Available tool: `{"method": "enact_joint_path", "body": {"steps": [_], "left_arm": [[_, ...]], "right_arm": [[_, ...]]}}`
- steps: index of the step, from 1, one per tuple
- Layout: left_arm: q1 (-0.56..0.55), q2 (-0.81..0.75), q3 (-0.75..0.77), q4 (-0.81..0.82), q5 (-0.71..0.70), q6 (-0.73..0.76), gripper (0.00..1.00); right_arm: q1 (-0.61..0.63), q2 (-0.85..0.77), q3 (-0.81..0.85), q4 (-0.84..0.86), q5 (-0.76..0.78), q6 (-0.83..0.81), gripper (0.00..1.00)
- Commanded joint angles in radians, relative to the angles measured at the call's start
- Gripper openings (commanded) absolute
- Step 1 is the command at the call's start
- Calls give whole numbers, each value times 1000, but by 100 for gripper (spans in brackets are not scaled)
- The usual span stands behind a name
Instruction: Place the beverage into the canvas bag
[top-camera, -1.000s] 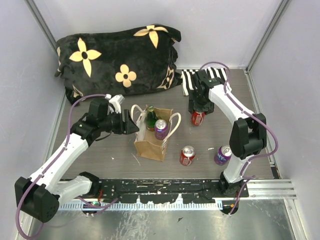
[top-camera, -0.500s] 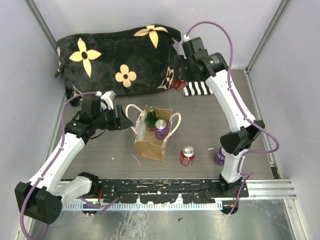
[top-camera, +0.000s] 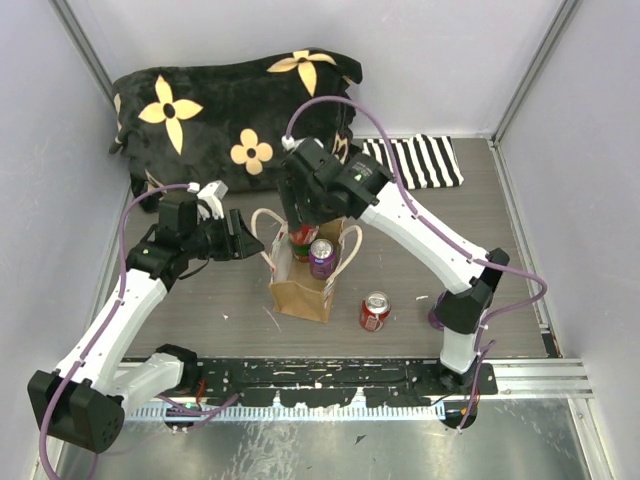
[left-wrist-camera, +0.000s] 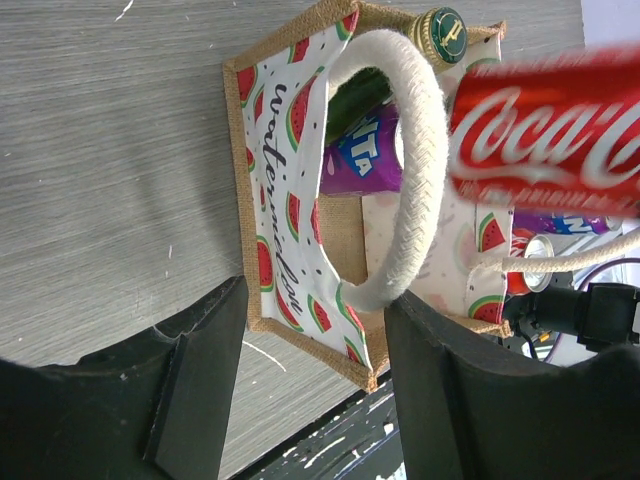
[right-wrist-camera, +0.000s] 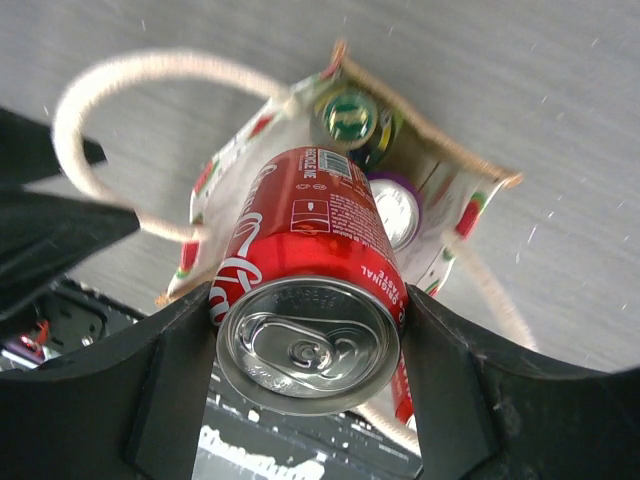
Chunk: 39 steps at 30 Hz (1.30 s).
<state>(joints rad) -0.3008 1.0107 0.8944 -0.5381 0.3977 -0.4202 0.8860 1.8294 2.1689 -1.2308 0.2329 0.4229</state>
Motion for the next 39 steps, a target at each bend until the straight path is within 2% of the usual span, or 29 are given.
{"method": "enact_joint_path", "body": {"steps": [1, 10, 39], "left_arm": [[6, 3, -4, 7, 7, -3, 64], [6, 0, -8, 9, 3, 1, 64], [8, -6, -29, 6, 4, 8, 64]], "right_arm": [[34, -108, -92, 126, 42, 64, 1], [70, -88, -227, 227, 16, 56, 1], [78, 100, -289, 302, -7, -41, 1]]}}
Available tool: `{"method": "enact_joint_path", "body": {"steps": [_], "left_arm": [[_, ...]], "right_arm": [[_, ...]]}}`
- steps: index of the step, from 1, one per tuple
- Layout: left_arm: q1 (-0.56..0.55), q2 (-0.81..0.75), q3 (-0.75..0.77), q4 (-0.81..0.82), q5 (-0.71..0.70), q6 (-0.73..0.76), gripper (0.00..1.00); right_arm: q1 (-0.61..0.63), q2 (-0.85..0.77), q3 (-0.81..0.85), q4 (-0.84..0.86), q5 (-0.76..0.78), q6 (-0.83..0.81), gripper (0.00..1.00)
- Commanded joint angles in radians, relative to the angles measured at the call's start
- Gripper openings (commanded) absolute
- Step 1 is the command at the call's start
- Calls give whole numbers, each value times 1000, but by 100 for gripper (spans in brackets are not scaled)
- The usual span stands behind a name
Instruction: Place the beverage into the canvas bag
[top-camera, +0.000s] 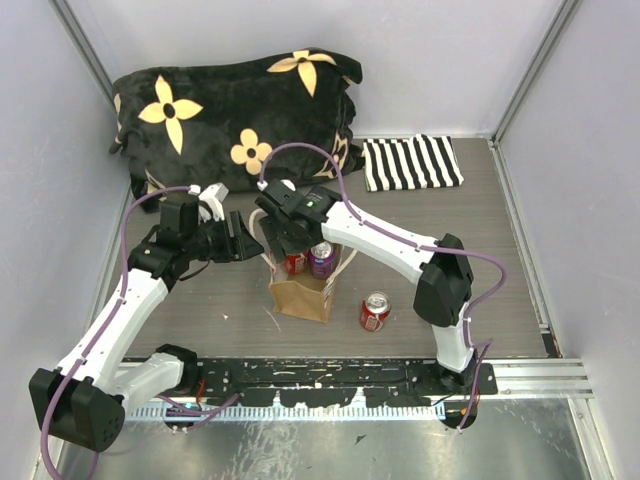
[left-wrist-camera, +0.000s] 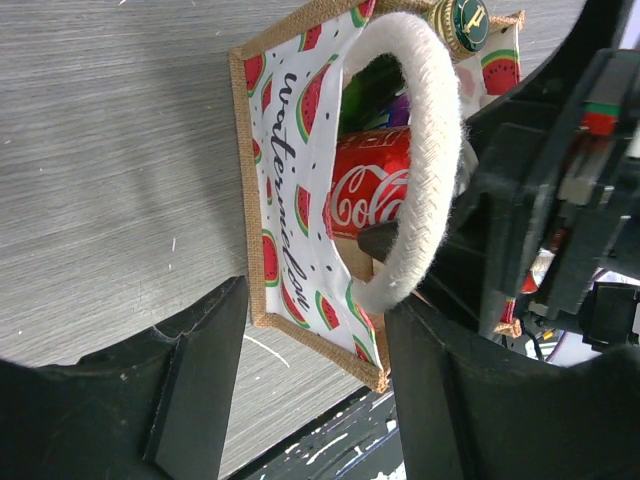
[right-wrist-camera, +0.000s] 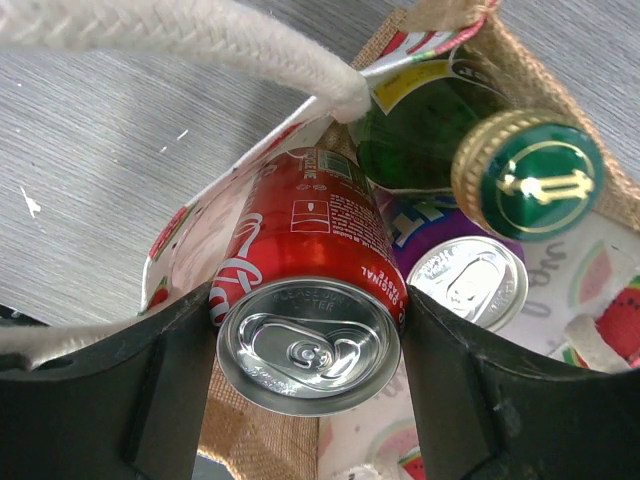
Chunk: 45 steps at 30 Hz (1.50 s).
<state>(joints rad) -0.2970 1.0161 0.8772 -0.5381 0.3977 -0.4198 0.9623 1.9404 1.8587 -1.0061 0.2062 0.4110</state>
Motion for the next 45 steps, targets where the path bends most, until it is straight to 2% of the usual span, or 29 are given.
{"method": "enact_joint_path", "body": {"steps": [1, 22, 29, 33, 36, 45], "left_arm": [[6, -11, -12, 5, 6, 7, 64], [19, -22, -25, 9, 18, -8, 64], [19, -32, -34, 6, 27, -10, 63], [19, -37, -38, 8, 34, -11, 64], [19, -44, -40, 7, 36, -11, 64], [19, -71, -56, 2, 43, -16, 64]], "right_arm": [[2, -4, 17, 77, 20, -33, 1], [-27, 40, -104, 165, -30, -70, 2], [-24, 37, -110, 164, -38, -75, 53], [-18, 34, -111, 160, -41, -77, 69], [-14, 35, -111, 155, -43, -75, 75], [1, 23, -114, 145, -38, -65, 77]]}}
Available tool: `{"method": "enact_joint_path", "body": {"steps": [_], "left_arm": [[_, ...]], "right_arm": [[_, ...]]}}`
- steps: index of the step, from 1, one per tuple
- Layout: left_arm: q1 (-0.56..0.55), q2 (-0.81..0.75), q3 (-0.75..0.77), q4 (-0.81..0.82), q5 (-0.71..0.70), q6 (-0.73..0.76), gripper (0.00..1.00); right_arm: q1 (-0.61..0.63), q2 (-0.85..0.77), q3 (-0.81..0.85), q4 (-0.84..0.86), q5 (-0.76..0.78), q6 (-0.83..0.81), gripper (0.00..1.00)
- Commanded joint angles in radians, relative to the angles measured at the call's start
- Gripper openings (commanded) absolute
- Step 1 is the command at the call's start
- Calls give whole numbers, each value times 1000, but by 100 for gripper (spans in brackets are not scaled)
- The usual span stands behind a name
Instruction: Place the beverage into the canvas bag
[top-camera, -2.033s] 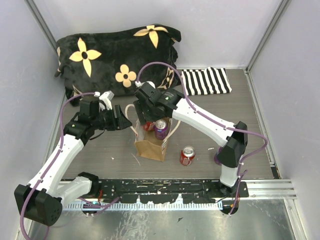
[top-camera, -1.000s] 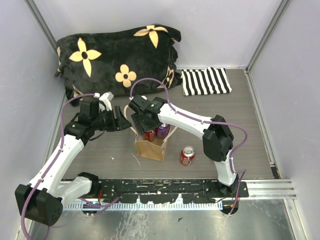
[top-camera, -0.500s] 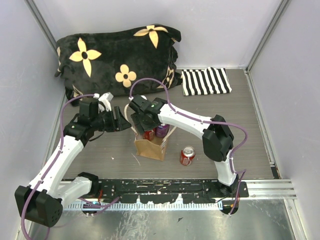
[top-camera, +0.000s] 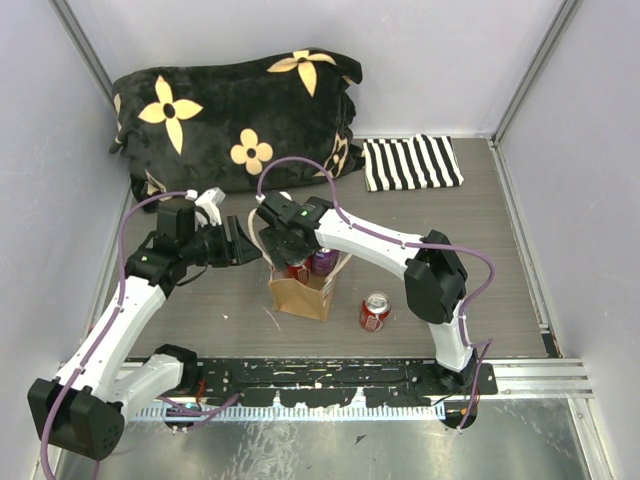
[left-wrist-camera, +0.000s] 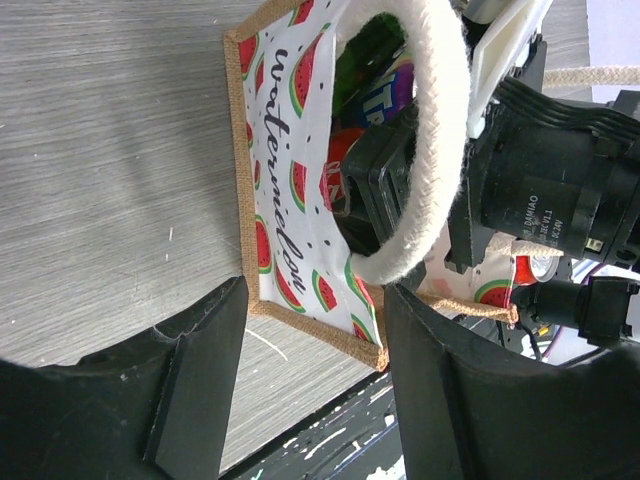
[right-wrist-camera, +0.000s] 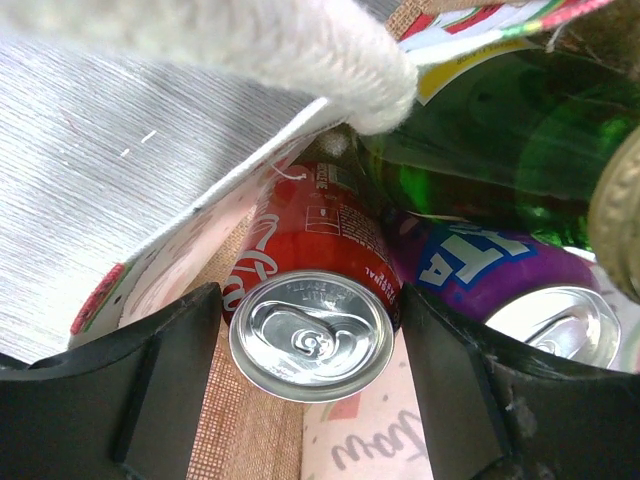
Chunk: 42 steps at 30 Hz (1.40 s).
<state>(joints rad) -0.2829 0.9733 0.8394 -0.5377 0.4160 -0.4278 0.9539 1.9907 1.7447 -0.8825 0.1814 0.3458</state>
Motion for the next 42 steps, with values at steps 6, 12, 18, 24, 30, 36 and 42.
{"method": "enact_joint_path", "body": {"steps": [6, 12, 18, 24, 30, 36, 42], "left_arm": [[4, -44, -25, -4, 25, -9, 64], [4, -51, -27, -12, 34, -3, 64], [5, -55, -35, -13, 43, 18, 64], [5, -70, -49, -20, 43, 57, 64], [5, -117, -51, -56, 24, 145, 63], [4, -118, -50, -76, 31, 164, 63], [5, -105, -38, -81, 38, 194, 63]], "right_arm": [[19, -46, -11, 22, 6, 16, 77], [26, -96, 19, 33, 94, 33, 77], [26, -138, 73, 45, 204, 39, 77], [25, -154, 100, 22, 295, 59, 78], [-45, -226, 195, -108, 411, 107, 78], [-180, -347, 157, -245, 381, 168, 78], [-265, -500, -73, -337, 286, 272, 78]]}}
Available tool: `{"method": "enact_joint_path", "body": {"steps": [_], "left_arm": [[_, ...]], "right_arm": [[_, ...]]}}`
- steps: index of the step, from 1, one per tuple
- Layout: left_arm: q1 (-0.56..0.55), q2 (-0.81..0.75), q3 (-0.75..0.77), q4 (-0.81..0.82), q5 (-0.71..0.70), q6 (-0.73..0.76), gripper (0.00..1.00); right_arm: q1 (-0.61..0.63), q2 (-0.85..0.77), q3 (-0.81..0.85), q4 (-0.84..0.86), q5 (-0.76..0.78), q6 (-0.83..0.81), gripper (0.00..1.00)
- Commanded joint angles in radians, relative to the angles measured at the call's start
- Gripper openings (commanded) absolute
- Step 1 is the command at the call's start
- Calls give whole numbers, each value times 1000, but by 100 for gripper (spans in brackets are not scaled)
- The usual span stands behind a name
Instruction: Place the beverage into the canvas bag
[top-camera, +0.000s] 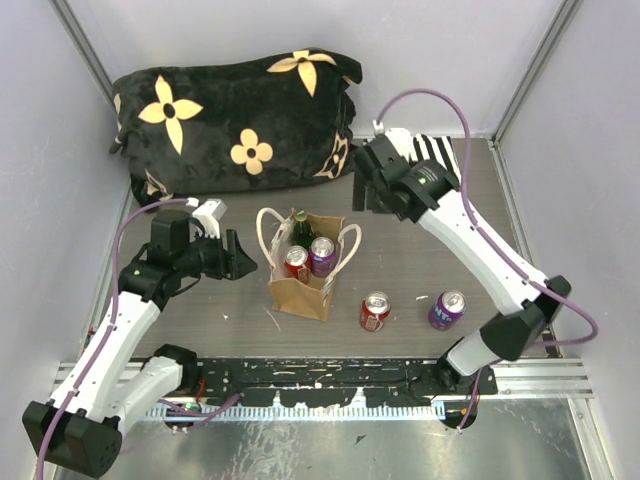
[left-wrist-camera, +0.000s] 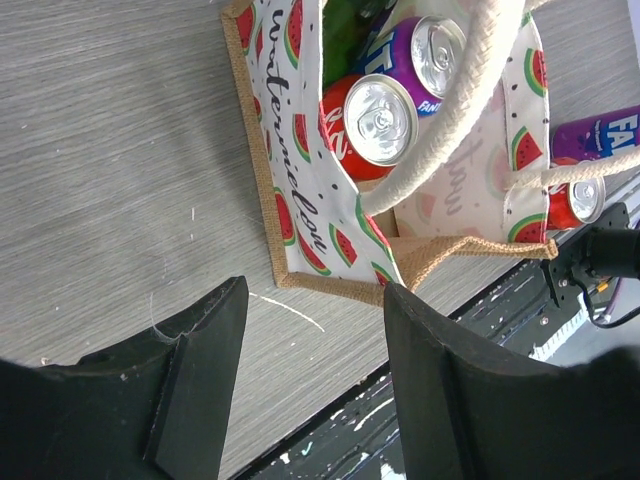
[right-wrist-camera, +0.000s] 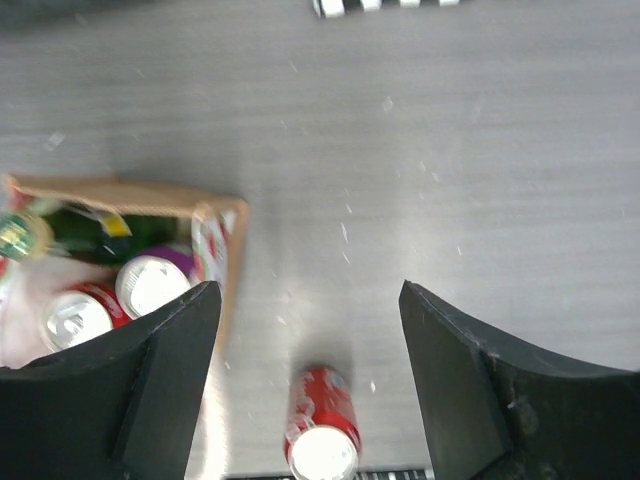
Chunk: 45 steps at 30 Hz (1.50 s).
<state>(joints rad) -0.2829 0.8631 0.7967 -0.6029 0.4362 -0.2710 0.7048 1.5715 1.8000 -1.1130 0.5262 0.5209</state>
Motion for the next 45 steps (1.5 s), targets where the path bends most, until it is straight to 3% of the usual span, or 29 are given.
{"method": "enact_joint_path", "body": {"steps": [1, 12, 22, 31, 33, 35, 40, 45], "left_arm": [[4, 8, 5, -14, 20, 38, 63], [5, 48, 15, -6, 44, 52, 63], [5, 57, 17, -9, 51, 59, 63], [5, 40, 3, -5, 47, 40, 63], [5, 41, 2, 0, 47, 34, 63], [5, 46, 5, 6, 48, 29, 63], [4, 61, 10, 18, 50, 23, 63], [3, 66, 12, 23, 52, 22, 63]], "right_arm": [[-22, -106, -175, -110, -85, 117, 79], [-15, -310, -589, -45, -401, 252, 80], [51, -252, -685, 29, -500, 250, 79], [63, -253, -776, 26, -487, 254, 79], [63, -249, -776, 26, -480, 253, 73], [63, -248, -771, 27, -467, 254, 60], [63, -246, -724, -1, -410, 251, 11], [51, -221, -581, -59, -326, 237, 1]]}}
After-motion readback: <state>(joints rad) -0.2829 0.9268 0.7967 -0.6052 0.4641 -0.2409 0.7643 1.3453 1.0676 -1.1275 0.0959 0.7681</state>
